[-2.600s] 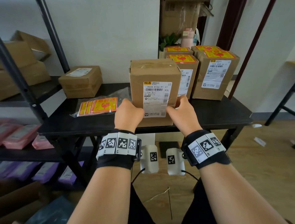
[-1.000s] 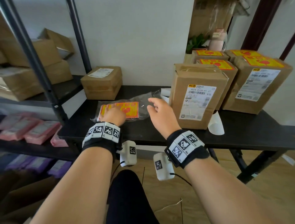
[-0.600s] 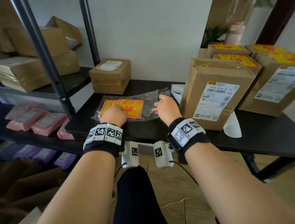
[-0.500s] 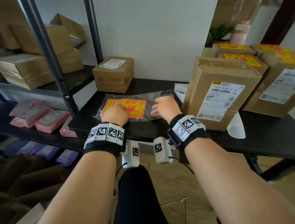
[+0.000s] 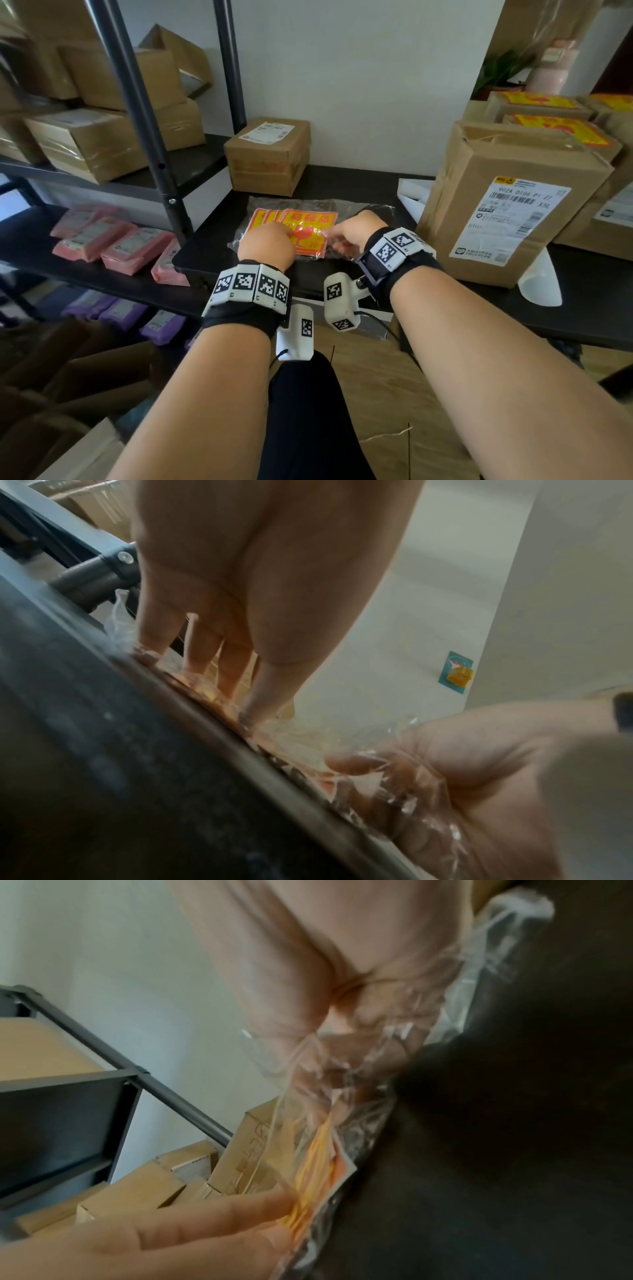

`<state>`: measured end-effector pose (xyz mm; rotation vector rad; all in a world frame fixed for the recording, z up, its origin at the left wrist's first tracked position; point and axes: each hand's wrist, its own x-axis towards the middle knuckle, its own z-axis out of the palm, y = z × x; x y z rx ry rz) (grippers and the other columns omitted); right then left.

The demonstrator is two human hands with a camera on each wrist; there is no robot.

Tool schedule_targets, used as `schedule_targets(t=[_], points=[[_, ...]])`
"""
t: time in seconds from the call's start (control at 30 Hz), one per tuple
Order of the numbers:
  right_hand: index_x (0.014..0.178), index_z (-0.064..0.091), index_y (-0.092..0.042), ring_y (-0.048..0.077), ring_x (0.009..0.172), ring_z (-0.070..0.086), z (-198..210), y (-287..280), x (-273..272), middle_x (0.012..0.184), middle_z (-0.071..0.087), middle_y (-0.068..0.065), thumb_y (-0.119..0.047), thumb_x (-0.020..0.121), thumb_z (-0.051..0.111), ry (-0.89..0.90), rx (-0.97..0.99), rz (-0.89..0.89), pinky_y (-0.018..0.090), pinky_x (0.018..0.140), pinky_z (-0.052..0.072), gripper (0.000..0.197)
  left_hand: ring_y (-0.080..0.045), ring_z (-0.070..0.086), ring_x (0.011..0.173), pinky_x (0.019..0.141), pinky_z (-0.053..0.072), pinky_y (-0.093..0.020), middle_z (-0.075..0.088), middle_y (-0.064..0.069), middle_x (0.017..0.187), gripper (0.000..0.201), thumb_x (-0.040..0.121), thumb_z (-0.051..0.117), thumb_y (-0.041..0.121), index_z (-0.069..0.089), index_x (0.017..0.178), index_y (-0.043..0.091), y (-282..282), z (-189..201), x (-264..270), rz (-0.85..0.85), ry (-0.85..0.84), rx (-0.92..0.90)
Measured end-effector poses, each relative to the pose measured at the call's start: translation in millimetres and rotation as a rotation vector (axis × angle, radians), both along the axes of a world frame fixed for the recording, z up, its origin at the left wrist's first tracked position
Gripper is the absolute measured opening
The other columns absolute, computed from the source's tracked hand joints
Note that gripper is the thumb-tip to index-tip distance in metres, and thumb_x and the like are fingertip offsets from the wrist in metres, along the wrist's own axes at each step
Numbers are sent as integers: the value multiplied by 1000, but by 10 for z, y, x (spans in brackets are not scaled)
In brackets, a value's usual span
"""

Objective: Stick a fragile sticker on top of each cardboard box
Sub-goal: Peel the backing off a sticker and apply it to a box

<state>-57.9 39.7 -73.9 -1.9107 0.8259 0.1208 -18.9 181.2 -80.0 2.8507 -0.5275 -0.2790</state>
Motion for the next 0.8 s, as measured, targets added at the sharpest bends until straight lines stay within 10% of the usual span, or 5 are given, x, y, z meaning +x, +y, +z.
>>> schedule_targets(t=[0.2, 0.37, 0.57, 0.7, 0.8], points=[[64, 55, -12, 20, 64, 57, -86, 71, 103, 73, 62, 8, -25, 91, 66, -7, -37, 52, 30, 71, 54, 32, -27, 49, 128, 101, 43, -39, 46, -6, 146, 47, 97, 46, 16, 46, 143, 27, -1, -46, 15, -3, -16, -9], [71, 55, -4, 20, 52, 55, -85, 6, 45, 65, 59, 10, -11, 94, 60, -101, -17, -39, 21, 43, 47, 25, -26, 56, 119, 93, 46, -35, 57, -5, 134, 41, 95, 48, 22, 54, 136, 24, 7, -126, 5, 1, -88, -50], [92, 70, 1, 30, 93, 66, -4, -46, -86, 96, 69, 16, -18, 92, 58, -294, -386, -64, 42, 88, 54, 22, -28, 57, 113, 81, 43, -36, 60, -6, 127, 36, 97, 42, 25, 60, 128, 24, -55, -189, 45, 26, -87, -31], [73, 58, -6, 29, 67, 65, 99, -102, -232, 72, 60, 14, -12, 89, 50, -500, -381, -161, 43, 71, 57, 19, -30, 53, 118, 87, 45, -42, 55, -7, 133, 36, 99, 40, 32, 55, 132, 27, -106, -194, 53, 54, -71, -8], [92, 59, -15, 19, 60, 69, 231, -87, -409, 84, 63, 4, -17, 98, 45, -563, -347, -170, 39, 66, 61, 15, -31, 50, 122, 95, 44, -46, 51, -8, 138, 38, 99, 42, 29, 53, 135, 26, -128, -153, 49, 60, -42, 10]])
